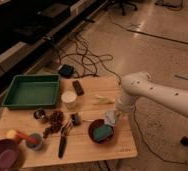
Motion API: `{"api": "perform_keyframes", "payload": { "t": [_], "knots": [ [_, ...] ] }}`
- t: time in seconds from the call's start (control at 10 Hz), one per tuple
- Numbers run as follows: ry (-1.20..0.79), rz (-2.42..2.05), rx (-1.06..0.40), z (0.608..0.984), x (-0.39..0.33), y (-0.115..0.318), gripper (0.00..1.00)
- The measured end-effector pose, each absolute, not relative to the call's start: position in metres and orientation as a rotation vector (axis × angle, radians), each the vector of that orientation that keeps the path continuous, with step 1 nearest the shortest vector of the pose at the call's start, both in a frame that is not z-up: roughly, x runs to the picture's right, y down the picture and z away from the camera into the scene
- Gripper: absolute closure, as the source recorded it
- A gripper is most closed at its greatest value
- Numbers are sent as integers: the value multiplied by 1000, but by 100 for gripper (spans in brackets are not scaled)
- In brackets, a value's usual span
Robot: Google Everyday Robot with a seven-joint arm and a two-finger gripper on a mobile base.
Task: Wipe table surface with towel
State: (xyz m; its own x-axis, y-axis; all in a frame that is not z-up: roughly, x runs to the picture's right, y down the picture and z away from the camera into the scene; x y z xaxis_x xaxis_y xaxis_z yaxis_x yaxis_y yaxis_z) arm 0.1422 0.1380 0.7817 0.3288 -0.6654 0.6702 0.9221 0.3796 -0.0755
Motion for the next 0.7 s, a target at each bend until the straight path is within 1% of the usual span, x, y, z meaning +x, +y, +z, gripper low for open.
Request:
{"api": "perform_keyframes", "payload": {
  "t": [0.4, 0.7],
  "knots": [
    [-612, -1122, -462, 808, 135, 141, 100],
    [-555, -1134, -404, 818, 143, 148, 100]
  ]
}}
